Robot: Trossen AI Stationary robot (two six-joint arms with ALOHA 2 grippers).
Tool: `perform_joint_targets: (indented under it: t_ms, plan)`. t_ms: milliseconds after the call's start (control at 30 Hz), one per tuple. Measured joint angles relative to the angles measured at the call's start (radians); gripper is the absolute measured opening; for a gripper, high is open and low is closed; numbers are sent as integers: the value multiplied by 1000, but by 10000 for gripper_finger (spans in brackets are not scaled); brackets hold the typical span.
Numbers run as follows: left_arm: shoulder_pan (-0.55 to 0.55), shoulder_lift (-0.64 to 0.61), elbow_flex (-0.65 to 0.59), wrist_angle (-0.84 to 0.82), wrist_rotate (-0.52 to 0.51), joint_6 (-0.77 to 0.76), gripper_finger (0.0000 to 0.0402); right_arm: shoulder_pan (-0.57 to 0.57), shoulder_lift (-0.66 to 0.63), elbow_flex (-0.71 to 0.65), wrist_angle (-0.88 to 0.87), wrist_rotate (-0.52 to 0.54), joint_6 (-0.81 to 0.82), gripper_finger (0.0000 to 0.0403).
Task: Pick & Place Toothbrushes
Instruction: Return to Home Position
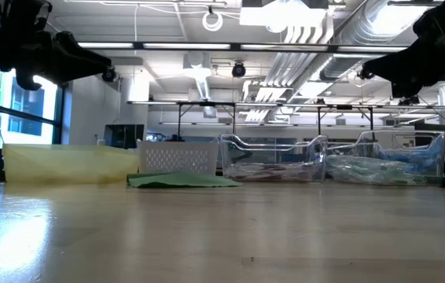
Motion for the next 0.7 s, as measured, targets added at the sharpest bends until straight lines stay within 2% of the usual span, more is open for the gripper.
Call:
perform_joint_targets:
  t_ms: [100,367,533,700]
  plan:
    - [0,0,0,0,0,-1,177,0,0,-29,51,-9,-23,2]
    - [0,0,0,-4,8,-4,177,0,-1,-31,39,-10,-32,2]
    - [0,0,0,-21,20,-1,177,0,-1,-31,15,-135,17,2]
    - [0,0,1,-45,22,-10,177,0,13,-31,8,-171,23,2]
